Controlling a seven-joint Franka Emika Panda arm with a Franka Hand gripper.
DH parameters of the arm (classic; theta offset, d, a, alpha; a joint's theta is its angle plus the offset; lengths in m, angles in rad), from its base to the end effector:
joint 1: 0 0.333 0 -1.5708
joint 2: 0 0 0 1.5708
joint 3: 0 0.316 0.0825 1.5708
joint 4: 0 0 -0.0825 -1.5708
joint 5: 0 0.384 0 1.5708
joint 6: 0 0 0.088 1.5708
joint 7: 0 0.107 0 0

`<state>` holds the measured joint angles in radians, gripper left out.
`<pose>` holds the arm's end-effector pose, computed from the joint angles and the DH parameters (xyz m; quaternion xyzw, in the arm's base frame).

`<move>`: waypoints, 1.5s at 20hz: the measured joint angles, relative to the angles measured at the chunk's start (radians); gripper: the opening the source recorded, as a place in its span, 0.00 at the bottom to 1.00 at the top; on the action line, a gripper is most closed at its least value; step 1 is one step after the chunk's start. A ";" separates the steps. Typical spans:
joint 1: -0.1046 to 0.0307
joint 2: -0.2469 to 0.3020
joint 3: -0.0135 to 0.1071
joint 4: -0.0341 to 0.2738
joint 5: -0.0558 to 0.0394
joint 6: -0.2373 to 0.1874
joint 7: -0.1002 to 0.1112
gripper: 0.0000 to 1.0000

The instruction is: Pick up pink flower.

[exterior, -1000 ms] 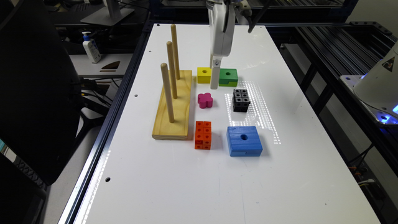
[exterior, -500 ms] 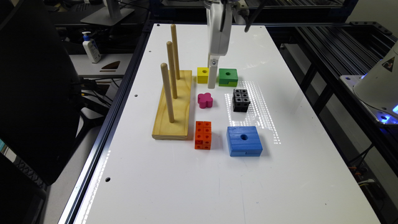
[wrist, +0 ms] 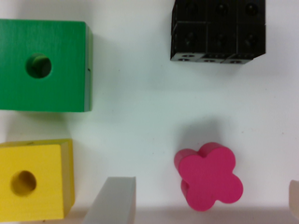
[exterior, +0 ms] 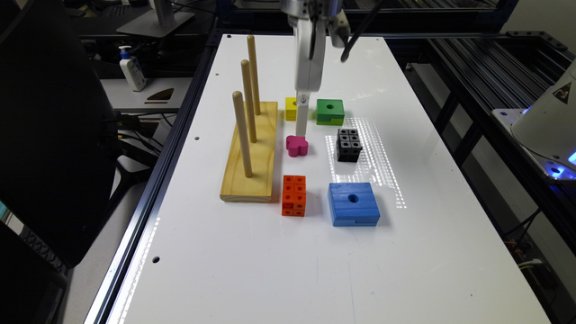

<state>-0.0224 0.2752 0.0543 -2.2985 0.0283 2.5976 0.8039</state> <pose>0.5317 0.0168 0.2307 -0.9212 0.3885 -0.0050 0.0185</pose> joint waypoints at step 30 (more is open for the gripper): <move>0.004 0.118 0.013 0.019 -0.0002 0.094 0.001 1.00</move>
<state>-0.0184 0.3932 0.0674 -2.2793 0.0282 2.6915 0.8051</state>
